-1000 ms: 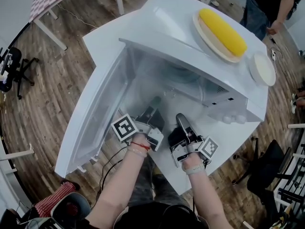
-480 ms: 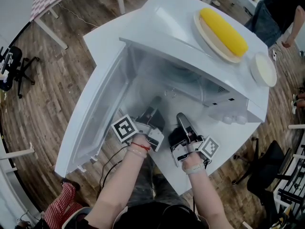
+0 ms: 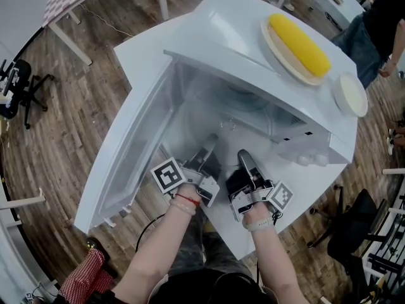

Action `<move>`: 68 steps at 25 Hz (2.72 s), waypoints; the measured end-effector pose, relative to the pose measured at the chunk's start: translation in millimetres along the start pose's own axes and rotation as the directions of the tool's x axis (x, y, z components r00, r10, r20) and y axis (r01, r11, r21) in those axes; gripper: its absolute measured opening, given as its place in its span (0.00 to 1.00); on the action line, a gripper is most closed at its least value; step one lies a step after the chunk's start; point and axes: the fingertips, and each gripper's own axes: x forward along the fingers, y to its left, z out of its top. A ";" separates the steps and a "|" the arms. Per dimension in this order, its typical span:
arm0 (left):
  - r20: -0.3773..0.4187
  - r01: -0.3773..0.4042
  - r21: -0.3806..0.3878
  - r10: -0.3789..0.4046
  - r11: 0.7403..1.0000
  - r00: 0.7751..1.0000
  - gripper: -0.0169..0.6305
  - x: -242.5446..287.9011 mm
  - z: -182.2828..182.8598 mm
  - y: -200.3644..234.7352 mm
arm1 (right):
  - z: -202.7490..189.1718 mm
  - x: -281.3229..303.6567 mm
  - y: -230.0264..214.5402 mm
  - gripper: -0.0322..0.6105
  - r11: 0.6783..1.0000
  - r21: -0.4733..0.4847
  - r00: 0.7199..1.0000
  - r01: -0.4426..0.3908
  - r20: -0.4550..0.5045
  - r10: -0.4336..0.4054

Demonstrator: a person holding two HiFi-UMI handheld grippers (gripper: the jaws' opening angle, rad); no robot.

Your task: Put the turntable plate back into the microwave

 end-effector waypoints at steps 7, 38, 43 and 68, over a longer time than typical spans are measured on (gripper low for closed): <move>-0.020 -0.010 0.021 0.010 1.000 1.000 0.08 -11.3 -3.8 -1.1 | 1.6 0.9 1.3 0.11 0.999 -0.041 1.000 0.004 -0.005 -0.004; -0.027 -0.003 0.017 0.004 1.000 1.000 0.08 11.8 7.4 -2.4 | 17.5 19.0 7.9 0.12 0.998 -0.062 0.999 -0.024 0.041 0.027; -0.035 -0.011 0.023 0.012 1.000 0.999 0.08 12.2 8.9 -6.8 | 16.0 20.4 12.1 0.13 0.997 -0.064 0.998 -0.032 0.044 0.035; -0.062 0.010 0.014 -0.009 1.000 0.998 0.08 9.6 0.8 -9.0 | 32.8 29.0 16.4 0.14 0.993 -0.111 0.998 -0.030 0.045 0.035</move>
